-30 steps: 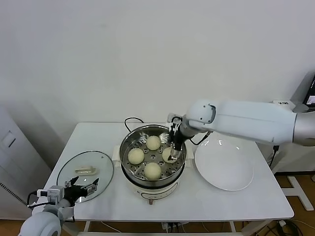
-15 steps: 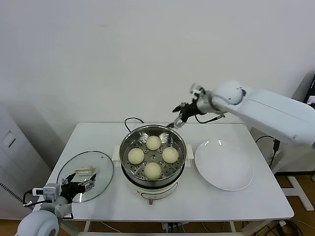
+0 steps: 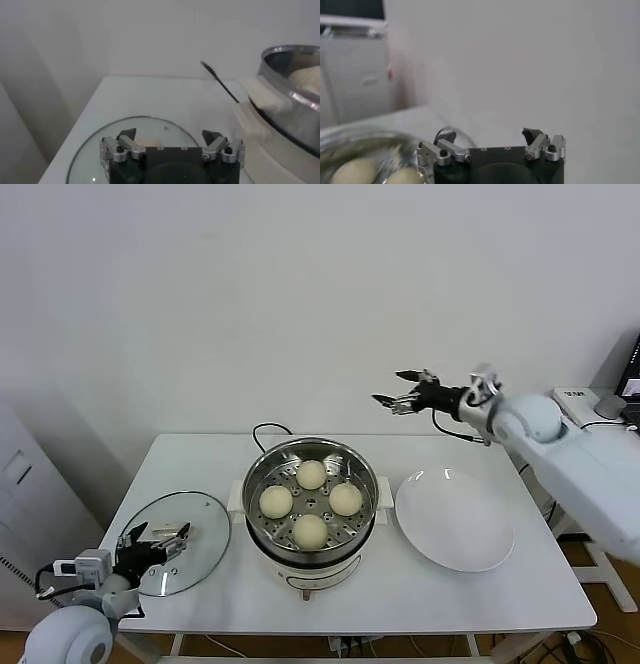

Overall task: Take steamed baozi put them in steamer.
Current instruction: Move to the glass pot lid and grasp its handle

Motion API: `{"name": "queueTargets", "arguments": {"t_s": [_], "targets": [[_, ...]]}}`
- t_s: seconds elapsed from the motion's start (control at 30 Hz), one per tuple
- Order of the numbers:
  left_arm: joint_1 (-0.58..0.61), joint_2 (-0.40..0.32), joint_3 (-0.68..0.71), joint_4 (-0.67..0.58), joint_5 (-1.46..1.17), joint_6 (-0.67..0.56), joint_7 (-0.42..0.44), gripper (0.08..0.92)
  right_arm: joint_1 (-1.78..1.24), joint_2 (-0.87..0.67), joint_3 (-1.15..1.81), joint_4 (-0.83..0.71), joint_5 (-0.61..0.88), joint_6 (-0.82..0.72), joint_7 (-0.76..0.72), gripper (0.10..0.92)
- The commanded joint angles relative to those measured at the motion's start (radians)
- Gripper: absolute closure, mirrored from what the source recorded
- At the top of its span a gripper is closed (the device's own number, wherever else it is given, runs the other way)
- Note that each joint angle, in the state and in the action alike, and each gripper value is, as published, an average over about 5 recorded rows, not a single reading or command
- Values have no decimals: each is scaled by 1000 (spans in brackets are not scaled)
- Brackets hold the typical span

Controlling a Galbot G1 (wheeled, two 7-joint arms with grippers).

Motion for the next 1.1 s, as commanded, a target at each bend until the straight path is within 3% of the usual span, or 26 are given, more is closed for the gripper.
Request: {"name": "queueTargets", "arguments": {"t_s": [0.03,0.57,0.73,0.9,1.1], "targets": [[28,-5,-46,-4,72,-63,48,177,-629,120,681,81,-166,177,97,203],[134,15,-67,57,449,-269,147,177,-954,459,1041,138,-396,176,99,203],[169,6,-73,106,728,-389,157,177,-989,513,1083,121,-433,187,74,203],[161,-20,-79,238,1122,-560,156,177,-1001,548,1088,82,-485,212,57,203],[124,-46,-75,338,1375,-693,141,177,-999,586,1083,58,-516,222,52,203]]}}
